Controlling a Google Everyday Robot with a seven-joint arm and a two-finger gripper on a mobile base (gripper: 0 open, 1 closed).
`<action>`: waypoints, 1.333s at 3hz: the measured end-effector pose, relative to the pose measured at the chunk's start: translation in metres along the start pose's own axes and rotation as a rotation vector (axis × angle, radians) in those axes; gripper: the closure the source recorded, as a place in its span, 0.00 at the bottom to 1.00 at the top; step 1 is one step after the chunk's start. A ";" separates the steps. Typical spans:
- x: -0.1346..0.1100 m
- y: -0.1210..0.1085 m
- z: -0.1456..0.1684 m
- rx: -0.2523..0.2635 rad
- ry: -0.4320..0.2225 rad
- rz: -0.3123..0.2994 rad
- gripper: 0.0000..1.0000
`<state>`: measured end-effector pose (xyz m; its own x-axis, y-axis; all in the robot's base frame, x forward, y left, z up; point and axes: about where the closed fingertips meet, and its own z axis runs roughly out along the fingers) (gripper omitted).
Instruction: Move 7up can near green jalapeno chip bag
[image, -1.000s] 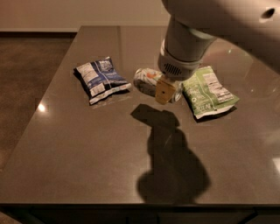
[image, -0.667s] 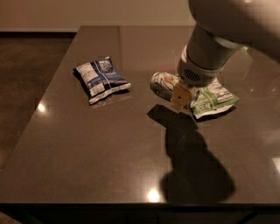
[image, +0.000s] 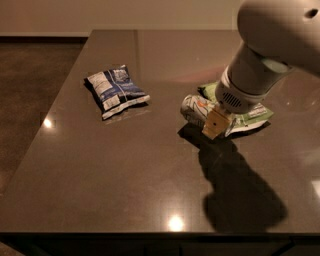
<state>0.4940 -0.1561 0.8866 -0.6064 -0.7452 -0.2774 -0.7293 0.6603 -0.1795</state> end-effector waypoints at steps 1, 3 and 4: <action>0.001 -0.001 0.010 -0.015 0.015 0.000 0.82; 0.007 -0.009 0.020 -0.029 0.034 0.013 0.35; 0.012 -0.014 0.017 -0.022 0.040 0.022 0.12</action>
Offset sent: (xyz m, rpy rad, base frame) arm 0.0116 -0.0066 -0.0266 0.0055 0.0590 -0.0044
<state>0.5025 -0.1727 0.8702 -0.6343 -0.7340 -0.2426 -0.7221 0.6746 -0.1532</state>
